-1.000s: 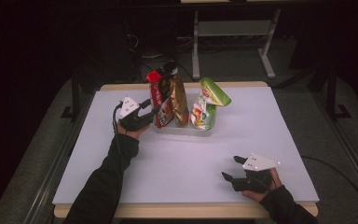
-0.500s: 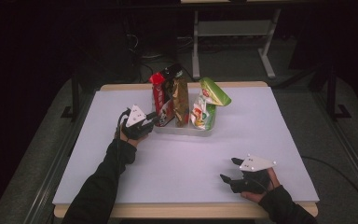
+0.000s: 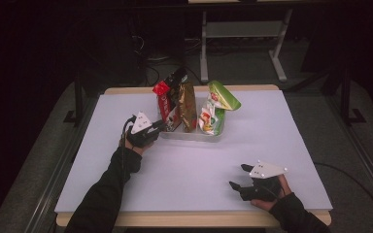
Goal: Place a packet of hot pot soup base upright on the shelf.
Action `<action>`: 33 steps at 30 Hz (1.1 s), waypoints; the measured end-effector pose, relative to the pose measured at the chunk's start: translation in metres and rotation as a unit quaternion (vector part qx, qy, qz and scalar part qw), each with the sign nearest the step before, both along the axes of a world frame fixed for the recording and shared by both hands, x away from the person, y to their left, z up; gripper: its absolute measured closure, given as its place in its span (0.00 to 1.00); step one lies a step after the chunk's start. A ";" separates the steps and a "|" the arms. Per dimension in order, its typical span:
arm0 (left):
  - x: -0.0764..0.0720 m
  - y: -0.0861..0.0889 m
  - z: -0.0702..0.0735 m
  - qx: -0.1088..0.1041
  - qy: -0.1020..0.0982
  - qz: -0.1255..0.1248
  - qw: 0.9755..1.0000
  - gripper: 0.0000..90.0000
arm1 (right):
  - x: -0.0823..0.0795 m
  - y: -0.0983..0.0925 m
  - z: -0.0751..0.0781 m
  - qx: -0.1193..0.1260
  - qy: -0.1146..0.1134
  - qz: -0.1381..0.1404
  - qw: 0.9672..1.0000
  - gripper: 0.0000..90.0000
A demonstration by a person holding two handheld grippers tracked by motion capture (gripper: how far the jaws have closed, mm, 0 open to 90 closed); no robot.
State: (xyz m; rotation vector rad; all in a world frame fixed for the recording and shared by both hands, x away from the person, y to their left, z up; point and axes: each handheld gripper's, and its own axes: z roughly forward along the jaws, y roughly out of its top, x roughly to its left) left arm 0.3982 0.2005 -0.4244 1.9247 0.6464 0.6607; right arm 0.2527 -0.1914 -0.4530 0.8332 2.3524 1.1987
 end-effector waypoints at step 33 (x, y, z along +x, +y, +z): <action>-0.040 0.017 0.021 -0.015 -0.006 -0.043 0.999 0.57 | 0.001 -0.009 0.006 -0.022 -0.038 -0.021 0.999 0.30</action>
